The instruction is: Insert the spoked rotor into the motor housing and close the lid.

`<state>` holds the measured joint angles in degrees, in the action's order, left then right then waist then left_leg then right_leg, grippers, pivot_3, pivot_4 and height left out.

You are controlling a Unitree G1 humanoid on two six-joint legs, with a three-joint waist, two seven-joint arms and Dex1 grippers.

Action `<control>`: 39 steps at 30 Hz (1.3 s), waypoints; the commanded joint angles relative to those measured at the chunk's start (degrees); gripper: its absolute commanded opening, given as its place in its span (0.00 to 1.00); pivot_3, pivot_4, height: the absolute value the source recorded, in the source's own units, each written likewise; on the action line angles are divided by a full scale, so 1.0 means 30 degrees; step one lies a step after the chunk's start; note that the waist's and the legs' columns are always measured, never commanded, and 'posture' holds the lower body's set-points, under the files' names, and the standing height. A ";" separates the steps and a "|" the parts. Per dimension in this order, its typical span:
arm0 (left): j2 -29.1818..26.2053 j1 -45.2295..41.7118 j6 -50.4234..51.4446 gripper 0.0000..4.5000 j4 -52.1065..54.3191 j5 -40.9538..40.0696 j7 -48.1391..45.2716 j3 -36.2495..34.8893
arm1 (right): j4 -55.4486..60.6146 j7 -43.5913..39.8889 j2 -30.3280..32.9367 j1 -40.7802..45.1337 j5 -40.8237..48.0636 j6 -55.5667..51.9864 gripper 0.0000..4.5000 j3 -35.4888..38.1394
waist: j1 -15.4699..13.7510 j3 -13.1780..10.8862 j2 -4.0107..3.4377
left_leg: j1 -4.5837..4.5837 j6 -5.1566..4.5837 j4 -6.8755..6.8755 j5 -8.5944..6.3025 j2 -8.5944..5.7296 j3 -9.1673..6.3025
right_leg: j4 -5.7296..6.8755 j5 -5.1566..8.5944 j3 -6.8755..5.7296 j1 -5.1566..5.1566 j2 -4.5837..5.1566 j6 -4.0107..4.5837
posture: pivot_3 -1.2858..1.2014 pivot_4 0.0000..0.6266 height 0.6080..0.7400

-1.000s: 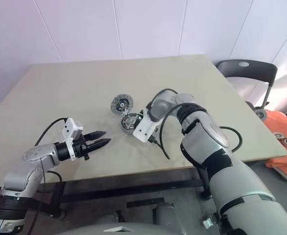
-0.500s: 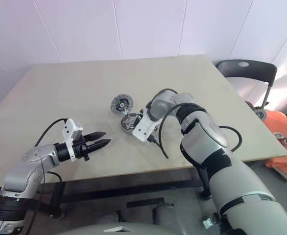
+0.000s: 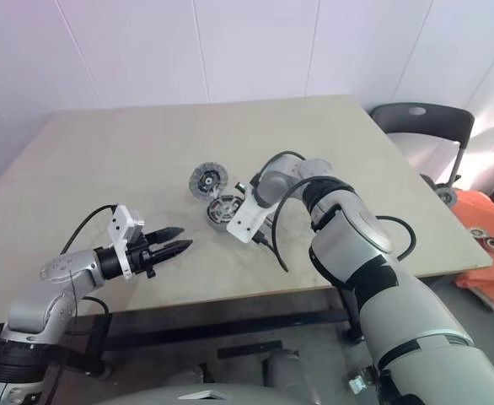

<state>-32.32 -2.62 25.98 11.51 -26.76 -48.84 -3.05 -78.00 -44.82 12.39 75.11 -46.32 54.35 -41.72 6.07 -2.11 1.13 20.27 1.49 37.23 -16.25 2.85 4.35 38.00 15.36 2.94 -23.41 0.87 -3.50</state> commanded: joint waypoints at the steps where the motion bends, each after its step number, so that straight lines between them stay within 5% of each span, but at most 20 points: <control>1: 0.0016 -0.0131 -0.0060 0.47 0.0675 -0.0226 0.0060 -0.0161 | 0.0028 0.0311 -0.0008 0.0551 0.0116 -0.0018 0.22 0.0101 | 0.0009 0.0000 0.0000 | 0.0003 0.0000 -0.0001 0.0000 -0.0001 0.0001 | 0.0000 -0.0001 0.0001 -0.0001 0.0000 -0.0001 | 0.52 0.00 1.00; 21: 0.0424 0.0117 -0.0092 0.47 0.0820 -0.0159 0.0153 0.0330 | -0.0139 -0.2391 -0.0103 0.0972 0.2162 -0.1752 0.22 0.1997 | -0.0024 -0.0001 -0.0001 | 0.0012 -0.0001 -0.0003 0.0000 -0.0001 0.0001 | -0.0008 -0.0017 -0.0001 -0.0005 0.0000 -0.0030 | 0.52 0.00 1.00; 39: 0.0548 0.0072 -0.0074 0.47 0.0913 -0.0209 0.0430 0.0398 | -0.0034 -0.0979 -0.0544 -0.0004 0.1019 -0.1540 0.22 0.1122 | 0.0064 -0.0002 -0.0002 | 0.0004 0.0000 -0.0003 0.0000 0.0001 0.0003 | -0.0004 0.0005 0.0003 -0.0007 -0.0003 0.0009 | 0.52 0.00 1.00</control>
<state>-30.78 -1.85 25.98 12.21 -26.76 -47.66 -1.39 -78.93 -48.73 11.62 74.57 -43.77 49.19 -38.53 6.26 -2.11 1.12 20.28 1.48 37.22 -16.25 2.86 4.36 37.99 15.38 2.95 -23.43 0.86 -3.48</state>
